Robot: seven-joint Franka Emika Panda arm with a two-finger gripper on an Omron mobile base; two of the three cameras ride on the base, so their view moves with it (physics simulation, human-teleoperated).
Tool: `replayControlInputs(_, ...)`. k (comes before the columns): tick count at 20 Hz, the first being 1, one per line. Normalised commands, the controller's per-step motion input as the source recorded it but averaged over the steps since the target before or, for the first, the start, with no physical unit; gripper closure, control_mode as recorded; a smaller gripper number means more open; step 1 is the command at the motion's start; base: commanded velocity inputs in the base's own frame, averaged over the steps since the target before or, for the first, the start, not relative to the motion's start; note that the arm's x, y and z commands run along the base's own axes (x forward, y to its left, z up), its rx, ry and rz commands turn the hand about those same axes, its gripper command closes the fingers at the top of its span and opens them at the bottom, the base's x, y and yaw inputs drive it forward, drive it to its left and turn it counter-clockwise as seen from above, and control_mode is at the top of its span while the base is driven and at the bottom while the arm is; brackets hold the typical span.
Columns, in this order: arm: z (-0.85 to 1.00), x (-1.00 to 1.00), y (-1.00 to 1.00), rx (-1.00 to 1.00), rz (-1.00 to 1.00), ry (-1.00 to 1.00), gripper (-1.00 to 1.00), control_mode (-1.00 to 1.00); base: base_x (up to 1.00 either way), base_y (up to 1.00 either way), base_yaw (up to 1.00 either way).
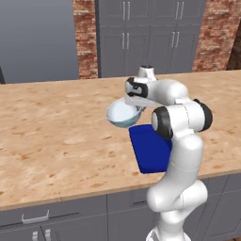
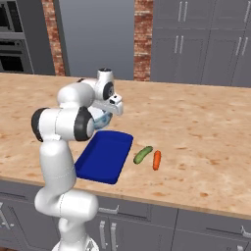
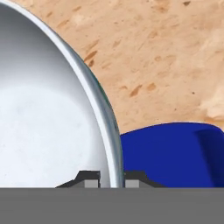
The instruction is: Place the two vegetables and bowl onto the tray for setting up a vegetable dip station.
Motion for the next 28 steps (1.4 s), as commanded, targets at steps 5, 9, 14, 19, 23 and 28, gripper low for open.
replayControlInputs(5,0.25,-0.02,-0.52,0.15,-0.26,0.15,1.0,-1.0,0.0,0.0,0.0)
replayControlInputs(9,0.18,-0.09,-0.4,0.2,-0.2,0.09,1.0,-1.0,0.0,0.0,0.0)
replayControlInputs(14,-0.28,-0.43,-0.54,0.07,-0.09,0.0,1.0,-1.0,0.0,0.0,0.0)
replayControlInputs(19,-0.44,-0.44,-0.19,0.0,0.04,-0.08,1.0,-1.0,0.0,0.0,0.0)
replayControlInputs(23,-0.3,-0.17,0.04,0.0,0.11,-0.05,1.0,-1.0,0.0,0.0,0.0)
replayControlInputs(28,-0.4,-0.38,0.0,0.0,0.12,-0.03,1.0,-1.0,0.0,0.0,0.0)
